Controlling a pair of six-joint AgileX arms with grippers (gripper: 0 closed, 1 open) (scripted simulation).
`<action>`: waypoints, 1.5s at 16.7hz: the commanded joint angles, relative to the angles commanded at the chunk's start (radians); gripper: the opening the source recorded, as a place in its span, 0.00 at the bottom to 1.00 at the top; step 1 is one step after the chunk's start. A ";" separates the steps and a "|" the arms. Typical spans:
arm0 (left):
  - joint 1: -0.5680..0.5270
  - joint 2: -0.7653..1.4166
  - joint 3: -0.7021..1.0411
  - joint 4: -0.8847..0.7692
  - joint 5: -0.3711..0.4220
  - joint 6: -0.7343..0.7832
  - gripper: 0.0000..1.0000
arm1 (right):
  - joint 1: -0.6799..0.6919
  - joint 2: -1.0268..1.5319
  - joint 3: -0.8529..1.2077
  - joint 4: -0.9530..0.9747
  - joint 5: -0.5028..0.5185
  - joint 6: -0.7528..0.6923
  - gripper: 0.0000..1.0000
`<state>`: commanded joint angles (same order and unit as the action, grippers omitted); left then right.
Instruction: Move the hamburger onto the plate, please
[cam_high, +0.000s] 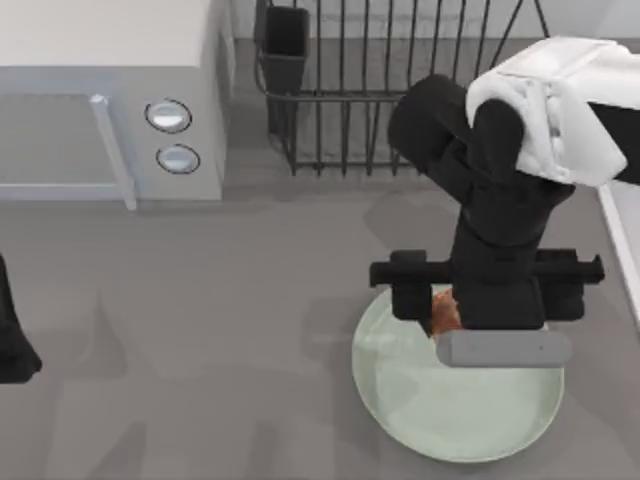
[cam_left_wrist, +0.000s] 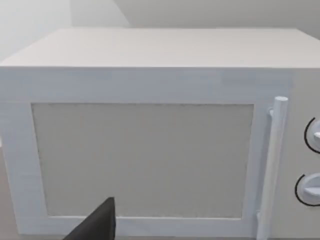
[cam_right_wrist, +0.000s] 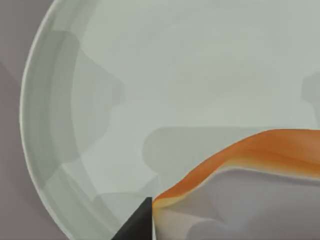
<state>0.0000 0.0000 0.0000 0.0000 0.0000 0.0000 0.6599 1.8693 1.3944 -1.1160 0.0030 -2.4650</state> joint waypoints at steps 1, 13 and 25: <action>0.000 0.000 0.000 0.000 0.000 0.000 1.00 | 0.002 0.001 0.001 0.001 0.000 -0.003 0.00; 0.000 0.000 0.000 0.000 0.000 0.000 1.00 | 0.000 0.052 -0.111 0.164 0.001 -0.004 0.00; 0.000 0.000 0.000 0.000 0.000 0.000 1.00 | 0.000 0.054 -0.115 0.169 0.000 -0.004 0.60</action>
<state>0.0000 0.0000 0.0000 0.0000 0.0000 0.0000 0.6600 1.9233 1.2798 -0.9466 0.0034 -2.4692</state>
